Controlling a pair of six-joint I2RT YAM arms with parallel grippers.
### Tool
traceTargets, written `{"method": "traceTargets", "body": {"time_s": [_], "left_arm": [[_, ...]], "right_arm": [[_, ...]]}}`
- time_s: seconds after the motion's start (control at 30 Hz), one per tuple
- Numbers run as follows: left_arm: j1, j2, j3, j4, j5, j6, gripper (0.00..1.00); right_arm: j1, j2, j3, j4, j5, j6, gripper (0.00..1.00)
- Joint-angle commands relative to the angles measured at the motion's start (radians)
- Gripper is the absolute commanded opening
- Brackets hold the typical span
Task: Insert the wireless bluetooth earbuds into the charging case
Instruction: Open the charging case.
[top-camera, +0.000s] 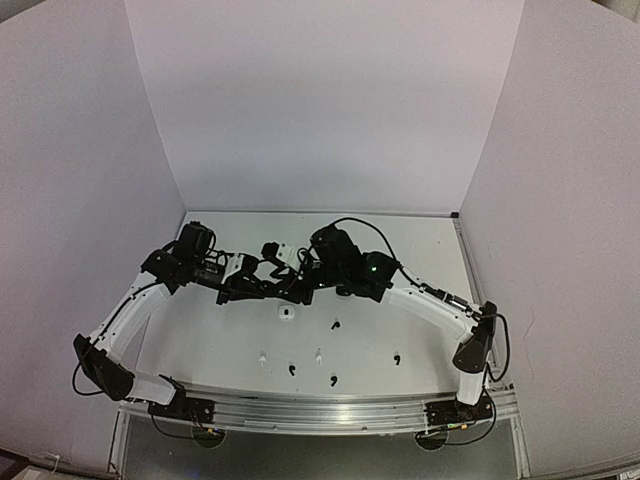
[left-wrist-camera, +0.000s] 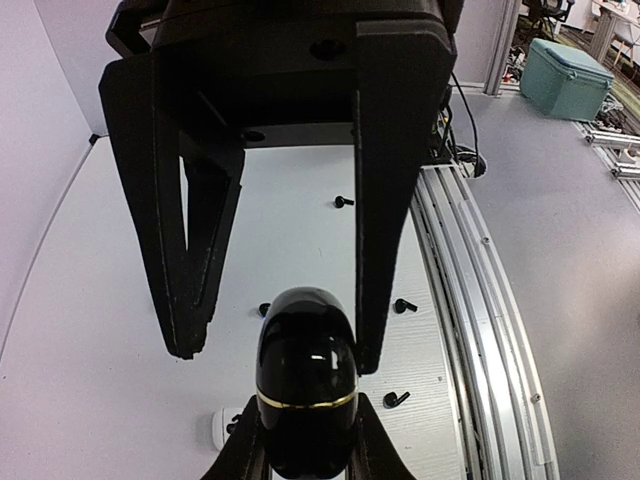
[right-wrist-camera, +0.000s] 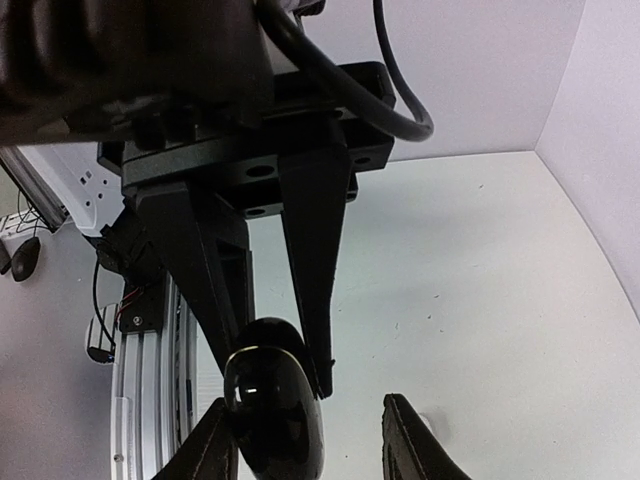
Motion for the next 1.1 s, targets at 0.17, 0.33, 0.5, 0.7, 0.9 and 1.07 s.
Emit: {"method": "traceTargets", "body": {"time_s": [0.17, 0.33, 0.5, 0.7, 0.9, 1.07], "left_arm": [[0.000, -0.018, 0.014, -0.055, 0.079, 0.059, 0.00], [0.000, -0.018, 0.012, -0.048, 0.081, 0.059, 0.00], [-0.001, -0.024, 0.006, 0.004, 0.081, 0.011, 0.00], [0.000, -0.029, -0.007, 0.064, 0.088, -0.072, 0.00], [0.001, -0.069, -0.069, 0.191, 0.098, -0.132, 0.00], [0.012, -0.121, -0.210, 0.465, 0.104, -0.365, 0.00]], "right_arm": [[-0.063, -0.071, -0.048, 0.039, 0.098, 0.059, 0.42], [-0.063, -0.047, -0.042, 0.044, 0.114, 0.061, 0.41], [-0.063, -0.020, -0.027, 0.044, 0.092, 0.066, 0.40], [-0.063, -0.002, -0.020, 0.046, 0.066, 0.064, 0.40], [-0.072, 0.040, 0.011, 0.047, 0.070, 0.078, 0.40], [-0.083, 0.053, 0.021, 0.047, 0.025, 0.102, 0.40]]}}
